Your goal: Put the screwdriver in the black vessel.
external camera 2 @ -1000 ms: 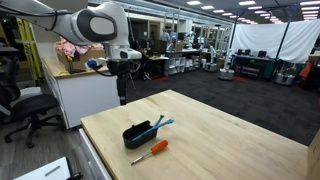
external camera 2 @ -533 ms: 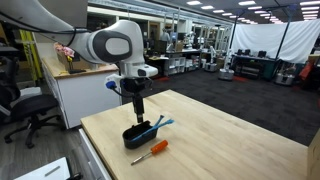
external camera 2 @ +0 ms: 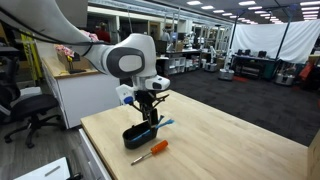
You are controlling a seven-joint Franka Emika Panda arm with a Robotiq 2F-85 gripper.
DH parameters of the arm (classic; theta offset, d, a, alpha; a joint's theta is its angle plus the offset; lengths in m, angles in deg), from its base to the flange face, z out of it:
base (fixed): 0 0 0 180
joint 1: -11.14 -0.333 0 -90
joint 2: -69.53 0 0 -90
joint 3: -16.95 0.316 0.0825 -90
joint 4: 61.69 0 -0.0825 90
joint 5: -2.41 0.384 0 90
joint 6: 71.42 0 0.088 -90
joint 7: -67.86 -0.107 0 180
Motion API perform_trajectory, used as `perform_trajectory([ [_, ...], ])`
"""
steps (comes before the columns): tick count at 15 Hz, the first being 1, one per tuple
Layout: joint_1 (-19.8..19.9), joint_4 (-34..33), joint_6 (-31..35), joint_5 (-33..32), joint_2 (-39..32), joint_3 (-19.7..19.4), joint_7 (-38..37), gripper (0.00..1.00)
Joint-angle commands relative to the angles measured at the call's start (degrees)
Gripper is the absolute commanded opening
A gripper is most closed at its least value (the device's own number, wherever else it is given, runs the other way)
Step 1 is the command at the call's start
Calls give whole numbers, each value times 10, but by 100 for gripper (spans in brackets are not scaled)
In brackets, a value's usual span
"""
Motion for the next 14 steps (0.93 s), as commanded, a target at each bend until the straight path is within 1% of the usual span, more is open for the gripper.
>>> perform_trajectory([
  [1, 3, -1, -1, 1, 2, 4, 0, 100],
  [2, 0, 0, 1, -6, -7, 8, 5, 100],
  [3, -2, 2, 8, -15, -15, 13, -4, 100],
  [5, -8, 15, 31, -21, -25, 21, -8, 100],
  [9, -11, 35, 48, -26, -43, 27, -25, 100],
  [10, -11, 43, 59, -18, -44, 23, -15, 100],
  [11, -12, 53, 78, 6, -43, 15, 12, 100],
  [14, -2, 68, 108, 3, -46, -1, 25, 100],
])
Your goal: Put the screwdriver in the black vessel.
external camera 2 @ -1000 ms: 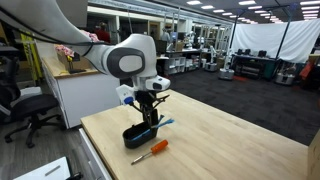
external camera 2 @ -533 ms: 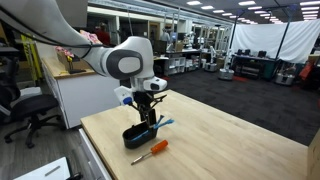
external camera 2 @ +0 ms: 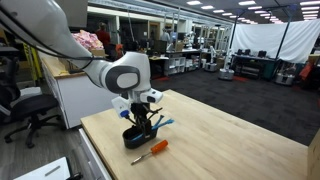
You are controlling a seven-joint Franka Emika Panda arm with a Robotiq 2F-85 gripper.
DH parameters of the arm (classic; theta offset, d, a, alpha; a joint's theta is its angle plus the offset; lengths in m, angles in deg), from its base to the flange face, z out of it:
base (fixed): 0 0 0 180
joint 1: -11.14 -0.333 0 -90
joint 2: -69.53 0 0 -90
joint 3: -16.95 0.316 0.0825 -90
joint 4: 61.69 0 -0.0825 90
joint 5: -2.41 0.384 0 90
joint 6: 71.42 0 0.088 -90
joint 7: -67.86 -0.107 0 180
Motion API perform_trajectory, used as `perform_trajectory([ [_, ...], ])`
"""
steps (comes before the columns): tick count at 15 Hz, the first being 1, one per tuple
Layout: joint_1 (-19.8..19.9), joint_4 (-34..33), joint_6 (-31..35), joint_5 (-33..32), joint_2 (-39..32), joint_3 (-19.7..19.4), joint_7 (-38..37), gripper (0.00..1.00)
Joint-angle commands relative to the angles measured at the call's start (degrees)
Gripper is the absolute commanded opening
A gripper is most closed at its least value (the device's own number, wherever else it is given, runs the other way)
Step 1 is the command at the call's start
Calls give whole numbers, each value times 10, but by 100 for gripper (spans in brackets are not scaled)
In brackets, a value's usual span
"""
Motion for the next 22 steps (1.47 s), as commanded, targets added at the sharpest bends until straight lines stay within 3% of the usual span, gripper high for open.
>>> perform_trajectory([
  [1, 12, 19, 46, 8, -8, -20, 39, 100],
  [11, 15, 2, 171, -5, -106, -47, 137, 100],
  [20, 12, -18, 201, 2, -160, -48, 166, 99],
  [21, 12, -21, 202, 3, -163, -48, 169, 75],
  [22, 12, -22, 201, 5, -164, -47, 170, 75],
])
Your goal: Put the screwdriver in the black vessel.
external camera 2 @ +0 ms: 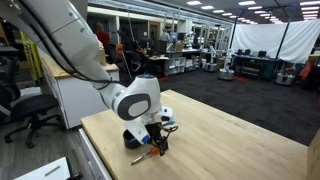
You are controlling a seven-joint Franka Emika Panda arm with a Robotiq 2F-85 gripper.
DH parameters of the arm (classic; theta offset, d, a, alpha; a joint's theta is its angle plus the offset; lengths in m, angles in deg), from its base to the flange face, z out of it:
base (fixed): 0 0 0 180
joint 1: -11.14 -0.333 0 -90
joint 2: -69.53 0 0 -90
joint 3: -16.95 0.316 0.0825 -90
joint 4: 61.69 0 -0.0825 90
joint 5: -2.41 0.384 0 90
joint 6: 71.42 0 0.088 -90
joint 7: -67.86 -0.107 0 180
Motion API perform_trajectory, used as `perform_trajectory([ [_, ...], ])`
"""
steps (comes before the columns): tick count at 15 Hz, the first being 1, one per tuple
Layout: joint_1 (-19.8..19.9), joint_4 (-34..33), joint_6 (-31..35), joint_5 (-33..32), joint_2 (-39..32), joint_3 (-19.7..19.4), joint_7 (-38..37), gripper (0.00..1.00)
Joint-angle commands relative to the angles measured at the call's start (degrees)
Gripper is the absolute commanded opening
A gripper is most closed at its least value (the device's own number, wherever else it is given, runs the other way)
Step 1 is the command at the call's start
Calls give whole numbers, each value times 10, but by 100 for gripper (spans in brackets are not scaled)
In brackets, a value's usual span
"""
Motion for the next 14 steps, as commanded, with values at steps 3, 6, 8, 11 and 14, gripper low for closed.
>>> perform_trajectory([
  [3, 6, -13, 16, 19, -34, 4, 30, 55],
  [6, 6, -10, 18, 23, -29, 4, 35, 33],
  [8, 4, -10, 16, 18, -26, 4, 32, 19],
  [11, 3, -11, 13, 16, -23, 4, 29, 8],
  [14, -1, -8, 6, 7, -8, 1, 18, 8],
])
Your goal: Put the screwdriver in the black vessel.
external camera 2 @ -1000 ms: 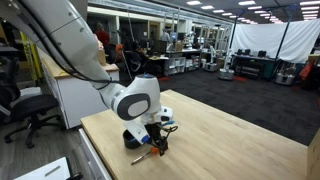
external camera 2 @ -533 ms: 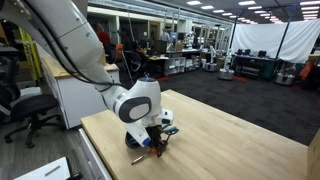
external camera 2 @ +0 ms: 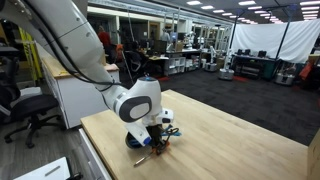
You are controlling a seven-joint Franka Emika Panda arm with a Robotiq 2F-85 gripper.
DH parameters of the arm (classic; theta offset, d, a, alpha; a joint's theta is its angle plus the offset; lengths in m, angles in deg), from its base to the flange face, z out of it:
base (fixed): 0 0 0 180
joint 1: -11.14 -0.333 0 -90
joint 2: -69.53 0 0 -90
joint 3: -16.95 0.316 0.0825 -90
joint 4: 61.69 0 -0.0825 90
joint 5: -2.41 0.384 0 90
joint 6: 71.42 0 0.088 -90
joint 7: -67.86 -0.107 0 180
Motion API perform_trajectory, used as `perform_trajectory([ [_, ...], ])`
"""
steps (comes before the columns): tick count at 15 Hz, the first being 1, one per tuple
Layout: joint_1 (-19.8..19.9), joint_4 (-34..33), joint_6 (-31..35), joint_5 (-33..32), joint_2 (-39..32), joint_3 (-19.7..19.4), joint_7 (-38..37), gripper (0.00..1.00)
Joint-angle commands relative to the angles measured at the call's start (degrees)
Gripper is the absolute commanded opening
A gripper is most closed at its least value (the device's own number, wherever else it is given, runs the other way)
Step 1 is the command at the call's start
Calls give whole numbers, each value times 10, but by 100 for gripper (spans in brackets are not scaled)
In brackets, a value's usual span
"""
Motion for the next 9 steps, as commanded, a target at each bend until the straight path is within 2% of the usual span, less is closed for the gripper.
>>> perform_trajectory([
  [1, -1, 2, -5, -7, 21, 1, 2, 8],
  [9, -10, 12, -16, -35, 89, 10, -20, 8],
])
